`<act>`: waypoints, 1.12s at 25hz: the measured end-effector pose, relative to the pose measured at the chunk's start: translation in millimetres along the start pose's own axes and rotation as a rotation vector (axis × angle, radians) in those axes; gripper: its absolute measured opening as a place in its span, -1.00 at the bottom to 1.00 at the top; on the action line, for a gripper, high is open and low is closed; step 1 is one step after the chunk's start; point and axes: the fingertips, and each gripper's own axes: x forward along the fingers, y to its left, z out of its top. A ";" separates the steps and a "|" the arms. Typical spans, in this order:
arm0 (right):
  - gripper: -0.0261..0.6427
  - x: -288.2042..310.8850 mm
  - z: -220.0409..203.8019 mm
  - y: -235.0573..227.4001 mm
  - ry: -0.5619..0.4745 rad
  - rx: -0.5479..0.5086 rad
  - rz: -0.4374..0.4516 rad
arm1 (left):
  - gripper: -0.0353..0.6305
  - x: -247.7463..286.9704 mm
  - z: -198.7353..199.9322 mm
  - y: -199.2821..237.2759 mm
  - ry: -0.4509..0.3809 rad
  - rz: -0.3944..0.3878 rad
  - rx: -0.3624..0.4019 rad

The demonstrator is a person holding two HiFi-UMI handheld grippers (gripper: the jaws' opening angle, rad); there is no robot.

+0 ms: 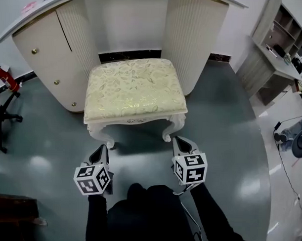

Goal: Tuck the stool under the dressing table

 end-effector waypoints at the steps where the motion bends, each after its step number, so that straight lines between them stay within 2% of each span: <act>1: -0.91 1.2 0.1 -1.6 0.003 -0.013 -0.009 | -0.87 0.7 -0.4 3.4 0.002 0.010 0.005; 6: -0.91 12.5 1.6 -11.8 0.018 -0.094 -0.074 | -0.87 9.5 0.6 21.8 0.006 0.058 0.025; 11: -0.91 19.8 7.2 -19.0 0.005 -0.098 -0.106 | -0.87 17.8 3.0 29.7 -0.002 0.065 0.004; 16: -0.91 25.7 10.7 -22.2 0.002 -0.172 -0.168 | -0.87 25.6 4.2 35.9 0.007 0.061 0.017; 28: -0.91 29.8 6.8 -28.4 0.003 -0.133 -0.210 | -0.87 31.5 4.8 41.6 0.010 0.053 0.016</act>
